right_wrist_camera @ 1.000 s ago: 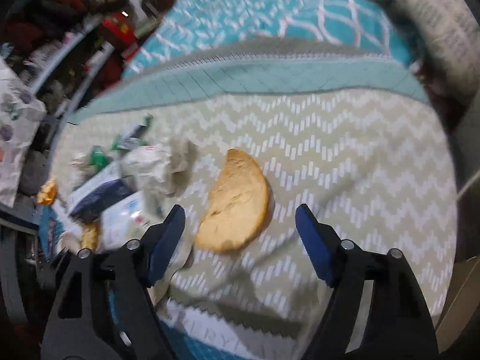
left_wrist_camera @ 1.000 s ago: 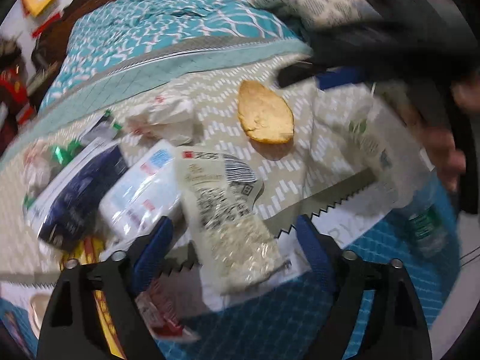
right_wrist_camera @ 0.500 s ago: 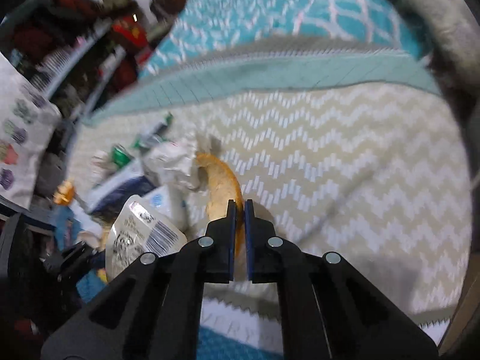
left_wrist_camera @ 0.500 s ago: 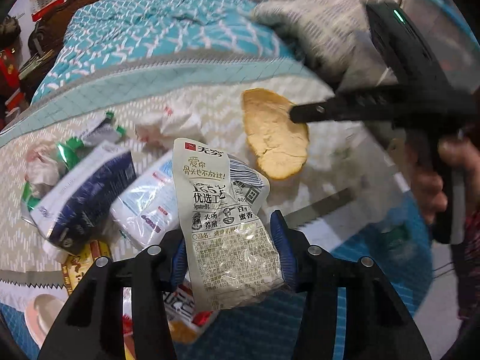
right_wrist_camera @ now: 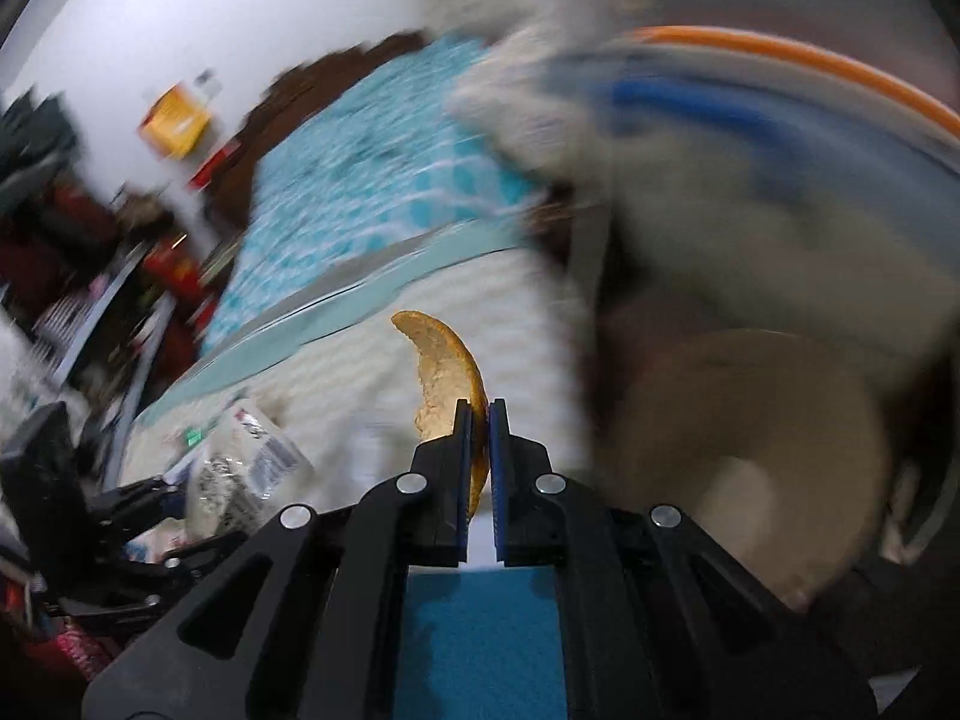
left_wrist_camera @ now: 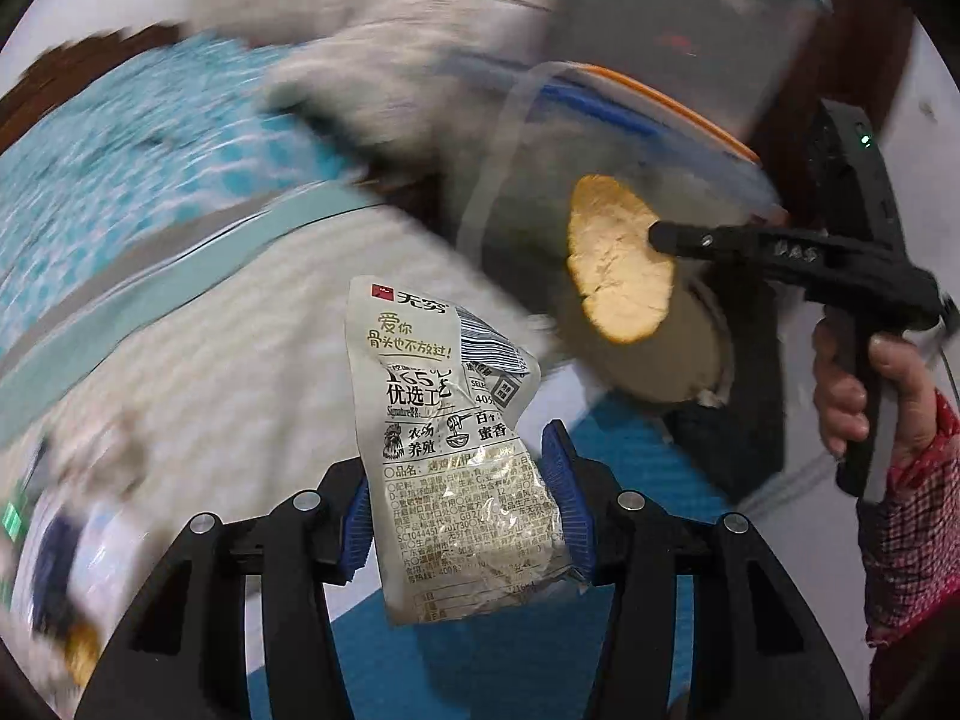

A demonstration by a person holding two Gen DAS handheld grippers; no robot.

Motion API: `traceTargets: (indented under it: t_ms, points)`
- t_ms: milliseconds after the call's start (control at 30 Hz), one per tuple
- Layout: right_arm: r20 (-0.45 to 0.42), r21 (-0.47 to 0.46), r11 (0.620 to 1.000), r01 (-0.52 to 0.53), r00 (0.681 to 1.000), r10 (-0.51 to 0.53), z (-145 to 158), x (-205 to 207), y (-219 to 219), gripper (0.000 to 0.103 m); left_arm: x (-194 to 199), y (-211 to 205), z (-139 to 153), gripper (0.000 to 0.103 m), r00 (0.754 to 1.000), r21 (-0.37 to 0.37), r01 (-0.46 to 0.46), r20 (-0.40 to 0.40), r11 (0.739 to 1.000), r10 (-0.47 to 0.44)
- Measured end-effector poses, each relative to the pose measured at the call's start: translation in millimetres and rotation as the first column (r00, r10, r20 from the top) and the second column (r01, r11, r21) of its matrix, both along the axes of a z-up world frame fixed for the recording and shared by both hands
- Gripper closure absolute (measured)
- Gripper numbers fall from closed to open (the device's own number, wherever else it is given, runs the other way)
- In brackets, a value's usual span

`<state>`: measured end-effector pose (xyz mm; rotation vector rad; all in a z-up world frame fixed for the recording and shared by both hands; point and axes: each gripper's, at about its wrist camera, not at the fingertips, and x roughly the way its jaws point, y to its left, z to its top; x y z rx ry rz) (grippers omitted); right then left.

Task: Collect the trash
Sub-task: 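Drop the snack packet from the left tool into the beige wastebasket, then grasp the clear plastic bottle with the right tool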

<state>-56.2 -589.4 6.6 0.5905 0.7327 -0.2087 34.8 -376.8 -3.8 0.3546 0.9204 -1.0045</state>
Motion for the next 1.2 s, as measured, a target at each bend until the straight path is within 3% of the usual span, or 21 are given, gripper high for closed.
traceTargets:
  t_ms: [100, 267, 367, 400, 500, 533, 567, 667, 767, 933, 1000, 1033, 1100, 1200]
  points:
    - [-0.044, -0.004, 0.992, 0.126, 0.991, -0.126, -24, -44, -41, 0.095, -17, -72, -8, 0.054, 0.993, 0.007, 0.113, -0.024, 0.994, -0.113]
    - [-0.103, 0.041, 0.973, 0.227, 0.970, -0.222, -76, -79, -82, 0.092, -33, -153, -33, 0.050, 0.980, 0.052, 0.199, -0.041, 0.979, -0.197]
    - [-0.098, 0.091, 0.941, 0.327, 0.943, -0.319, -104, -90, -103, 0.089, -38, -187, -49, 0.023, 0.979, 0.099, 0.204, -0.048, 0.974, -0.200]
    - [-0.097, 0.110, 0.933, 0.343, 0.938, -0.333, -109, -91, -107, 0.086, -39, -192, -51, 0.022, 0.981, 0.109, 0.191, -0.035, 0.975, -0.189]
    - [-0.066, 0.174, 0.916, 0.360, 0.933, -0.354, -112, -85, -115, 0.056, -38, -188, -42, 0.023, 0.985, 0.097, 0.173, -0.019, 0.980, -0.172]
    - [-0.044, 0.169, 0.917, 0.360, 0.933, -0.358, -108, -85, -114, 0.036, -37, -182, -35, 0.023, 0.985, 0.076, 0.173, -0.011, 0.982, -0.173]
    - [-0.008, 0.152, 0.920, 0.362, 0.931, -0.365, -100, -89, -107, 0.031, -37, -169, -24, 0.023, 0.985, 0.049, 0.173, 0.006, 0.984, -0.173]
    - [0.078, 0.147, 0.940, 0.308, 0.944, -0.321, -80, -94, -79, 0.031, -37, -112, 1, 0.022, 0.985, -0.043, 0.173, 0.028, 0.984, -0.171]
    - [0.140, 0.171, 0.956, 0.240, 0.954, -0.265, -71, -96, -49, 0.031, -28, -45, 10, 0.020, 0.990, -0.087, 0.139, 0.020, 0.987, -0.137]
    - [0.189, 0.197, 0.974, 0.112, 0.971, -0.150, -73, -79, 20, 0.031, 10, 87, 12, 0.020, 0.997, -0.062, -0.068, 0.036, 0.996, 0.070]
    - [0.185, 0.201, 0.977, 0.068, 0.977, -0.106, -75, -67, 49, 0.031, 25, 142, 19, 0.020, 0.980, -0.055, -0.185, 0.068, 0.981, 0.188]
    - [0.181, 0.196, 0.980, 0.046, 0.980, -0.082, -77, -60, 63, 0.031, 34, 182, 26, 0.020, 0.957, -0.061, -0.271, 0.088, 0.961, 0.275]
    - [0.170, 0.173, 0.985, 0.006, 0.985, -0.036, -80, -48, 90, 0.031, 41, 228, 36, 0.020, 0.925, -0.074, -0.360, 0.099, 0.930, 0.366]
    - [0.158, 0.135, 0.990, -0.042, 0.987, 0.020, -80, -36, 129, 0.031, 45, 299, 49, 0.020, 0.855, -0.089, -0.493, 0.137, 0.866, 0.501]
